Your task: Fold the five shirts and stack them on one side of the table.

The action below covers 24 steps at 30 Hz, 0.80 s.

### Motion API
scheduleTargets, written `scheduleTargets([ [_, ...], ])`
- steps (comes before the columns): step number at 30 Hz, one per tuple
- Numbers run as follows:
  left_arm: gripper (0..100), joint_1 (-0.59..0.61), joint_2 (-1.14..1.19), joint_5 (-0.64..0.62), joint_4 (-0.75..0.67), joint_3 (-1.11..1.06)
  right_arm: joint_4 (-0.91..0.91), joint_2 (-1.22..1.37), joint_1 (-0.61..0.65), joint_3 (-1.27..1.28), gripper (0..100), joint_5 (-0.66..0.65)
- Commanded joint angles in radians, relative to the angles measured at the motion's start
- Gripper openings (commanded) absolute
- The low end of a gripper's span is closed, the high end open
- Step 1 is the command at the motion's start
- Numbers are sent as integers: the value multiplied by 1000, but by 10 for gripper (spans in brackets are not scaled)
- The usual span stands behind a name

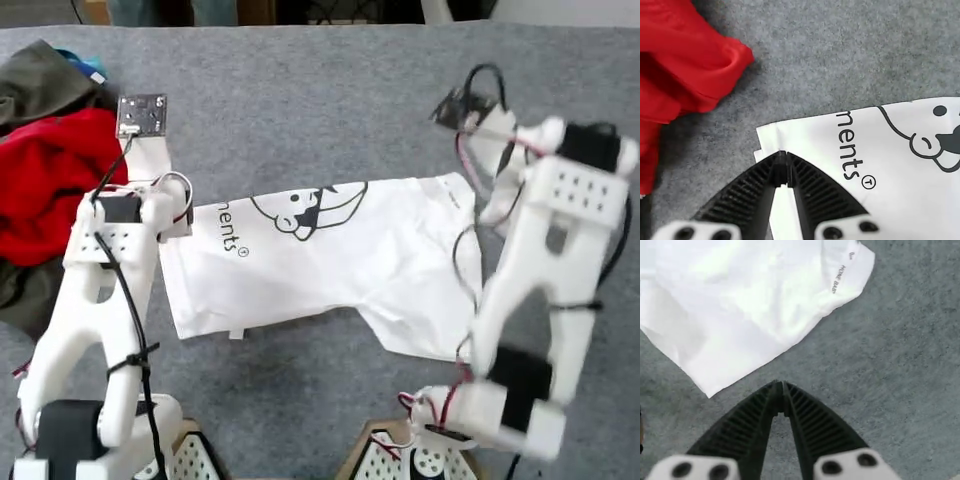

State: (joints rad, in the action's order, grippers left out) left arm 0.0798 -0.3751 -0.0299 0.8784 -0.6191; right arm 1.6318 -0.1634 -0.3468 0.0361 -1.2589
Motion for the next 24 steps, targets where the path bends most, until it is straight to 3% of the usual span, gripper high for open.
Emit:
scheduleTargets([
  [1,29,-4,-38,-3,-37,-36,-150,-248,-5,375,17,-84],
  [7,29,-2,34,-14,-316,-249,-370,-487,63,852,18,-84],
  [10,29,-1,135,-92,-387,-280,-431,-501,135,964,17,-43],
  [16,29,24,250,-150,-298,-174,-468,-499,233,1050,15,3],
  [24,29,25,255,-146,-278,-170,-477,-499,241,1129,17,-3],
])
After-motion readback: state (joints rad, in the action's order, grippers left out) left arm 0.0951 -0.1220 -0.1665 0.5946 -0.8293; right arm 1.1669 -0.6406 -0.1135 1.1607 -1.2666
